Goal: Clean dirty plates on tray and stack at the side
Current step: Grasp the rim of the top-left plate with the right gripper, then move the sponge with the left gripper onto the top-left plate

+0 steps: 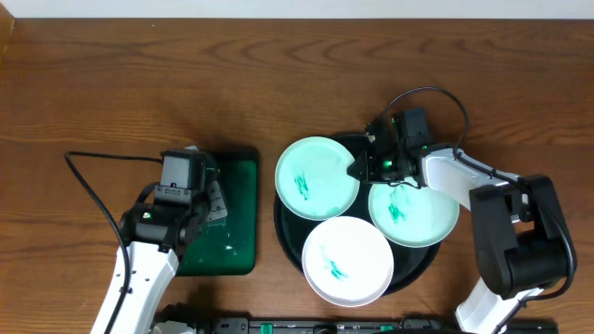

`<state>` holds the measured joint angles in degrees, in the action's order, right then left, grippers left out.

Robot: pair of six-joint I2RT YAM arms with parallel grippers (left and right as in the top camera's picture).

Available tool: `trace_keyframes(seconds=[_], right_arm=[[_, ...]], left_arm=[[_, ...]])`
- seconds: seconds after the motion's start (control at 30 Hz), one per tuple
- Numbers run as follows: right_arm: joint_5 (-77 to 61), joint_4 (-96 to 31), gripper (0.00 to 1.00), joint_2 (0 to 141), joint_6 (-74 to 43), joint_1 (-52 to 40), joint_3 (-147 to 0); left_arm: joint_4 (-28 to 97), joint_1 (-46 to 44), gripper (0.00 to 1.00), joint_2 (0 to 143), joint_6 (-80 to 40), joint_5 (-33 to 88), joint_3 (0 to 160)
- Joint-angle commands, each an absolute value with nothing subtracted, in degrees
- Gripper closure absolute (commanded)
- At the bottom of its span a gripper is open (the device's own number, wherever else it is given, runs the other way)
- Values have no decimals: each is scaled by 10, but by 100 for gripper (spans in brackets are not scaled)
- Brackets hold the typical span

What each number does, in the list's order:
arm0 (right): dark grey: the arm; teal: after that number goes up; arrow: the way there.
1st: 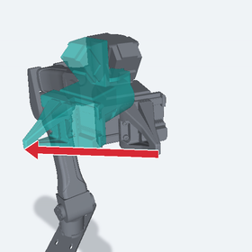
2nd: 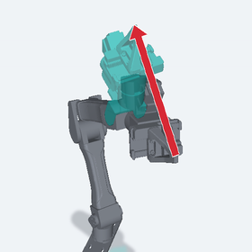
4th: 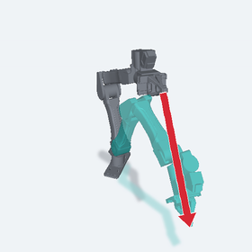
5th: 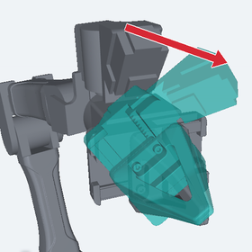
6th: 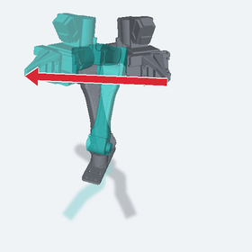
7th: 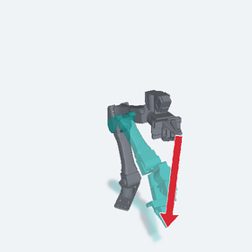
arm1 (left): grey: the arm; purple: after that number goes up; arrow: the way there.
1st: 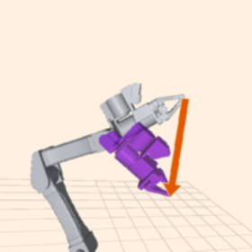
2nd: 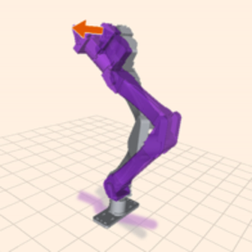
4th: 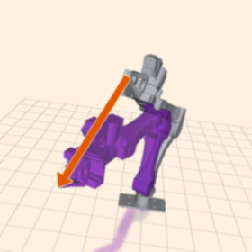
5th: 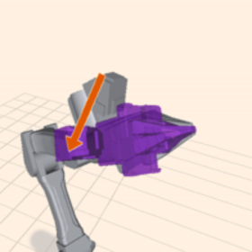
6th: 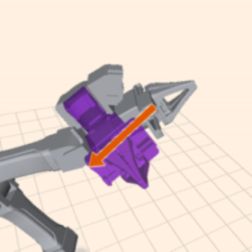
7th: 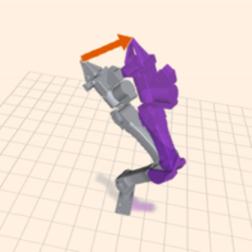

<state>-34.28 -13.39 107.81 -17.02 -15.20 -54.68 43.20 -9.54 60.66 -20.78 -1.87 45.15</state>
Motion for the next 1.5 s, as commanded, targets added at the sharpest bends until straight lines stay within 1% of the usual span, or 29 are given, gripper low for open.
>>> trace_keyframes(seconds=[0.0,0.33,0.53,0.6,0.77,0.97,1.13,1.27,1.47], right_arm=[[-361,-128,99,1088,-174,-158,-542],[-360,-126,99,1083,-175,-149,-543],[-348,-144,99,1059,-153,-149,-545],[-331,-165,99,1048,-131,-149,-549],[-273,-206,99,1026,-86,-153,-553],[-220,-213,99,1019,-76,-165,-554],[-189,-219,99,1019,-66,-183,-554],[-175,-220,99,1019,-66,-202,-554],[-174,-221,99,1019,-66,-208,-554]], left_arm=[[432,-96,93,606,-208,-22,464],[435,-96,93,606,-209,-17,464],[448,-97,93,606,-209,-15,464],[448,-97,93,606,-208,7,464],[424,-97,93,606,-207,109,464],[426,-97,93,616,-235,134,464],[422,-97,93,664,-237,182,464],[388,-110,93,709,-234,204,464],[288,-174,93,731,-243,204,464]])
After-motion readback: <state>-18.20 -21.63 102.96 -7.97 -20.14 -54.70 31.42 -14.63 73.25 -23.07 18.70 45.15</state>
